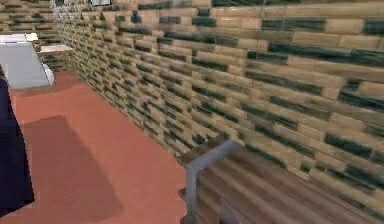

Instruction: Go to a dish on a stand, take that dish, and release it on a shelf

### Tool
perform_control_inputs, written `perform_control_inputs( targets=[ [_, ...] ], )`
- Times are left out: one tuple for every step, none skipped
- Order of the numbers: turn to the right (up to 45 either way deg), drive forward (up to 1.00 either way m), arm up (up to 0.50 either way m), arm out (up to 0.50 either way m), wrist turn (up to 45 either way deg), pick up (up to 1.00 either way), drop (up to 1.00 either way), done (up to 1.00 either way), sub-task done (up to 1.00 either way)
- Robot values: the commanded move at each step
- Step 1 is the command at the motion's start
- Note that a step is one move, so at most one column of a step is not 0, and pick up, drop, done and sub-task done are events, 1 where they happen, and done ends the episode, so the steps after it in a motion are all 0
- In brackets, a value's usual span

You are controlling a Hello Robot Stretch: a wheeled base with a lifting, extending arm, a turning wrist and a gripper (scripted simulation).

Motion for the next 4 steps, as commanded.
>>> perform_control_inputs(
  targets=[
    [45.0, 0.00, 0.00, 0.00, 0.0, 0.00, 0.00, 0.00, 0.00],
    [12.0, 0.00, 0.00, 0.00, 0.0, 0.00, 0.00, 0.00, 0.00],
    [0.0, 0.30, 0.00, 0.00, 0.0, 0.00, 0.00, 0.00, 0.00],
    [45.0, 0.00, 0.00, 0.00, 0.0, 0.00, 0.00, 0.00, 0.00]
  ],
)
